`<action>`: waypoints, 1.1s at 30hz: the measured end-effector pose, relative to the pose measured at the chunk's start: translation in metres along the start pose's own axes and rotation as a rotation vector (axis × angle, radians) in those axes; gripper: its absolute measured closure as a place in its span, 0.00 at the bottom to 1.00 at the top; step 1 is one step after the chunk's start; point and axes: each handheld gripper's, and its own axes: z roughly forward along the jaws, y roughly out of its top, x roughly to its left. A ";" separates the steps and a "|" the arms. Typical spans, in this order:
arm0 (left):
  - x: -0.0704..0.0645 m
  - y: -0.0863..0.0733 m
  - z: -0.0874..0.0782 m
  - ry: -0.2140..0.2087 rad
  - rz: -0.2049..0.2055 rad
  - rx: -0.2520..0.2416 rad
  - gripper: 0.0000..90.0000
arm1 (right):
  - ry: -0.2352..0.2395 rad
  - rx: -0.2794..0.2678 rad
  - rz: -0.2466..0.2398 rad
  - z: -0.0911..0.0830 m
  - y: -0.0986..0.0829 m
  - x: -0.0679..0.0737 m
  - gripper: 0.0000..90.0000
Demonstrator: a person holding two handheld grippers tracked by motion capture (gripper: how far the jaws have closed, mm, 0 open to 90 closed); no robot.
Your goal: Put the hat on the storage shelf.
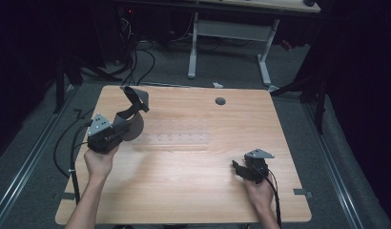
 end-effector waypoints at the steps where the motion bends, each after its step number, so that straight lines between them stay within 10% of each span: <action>1: 0.000 0.000 0.000 0.006 0.004 0.000 0.96 | 0.000 0.000 0.002 0.000 0.000 0.000 0.46; 33: 0.009 -0.025 0.021 0.084 0.063 0.048 0.96 | 0.004 0.002 0.000 0.000 0.000 0.001 0.46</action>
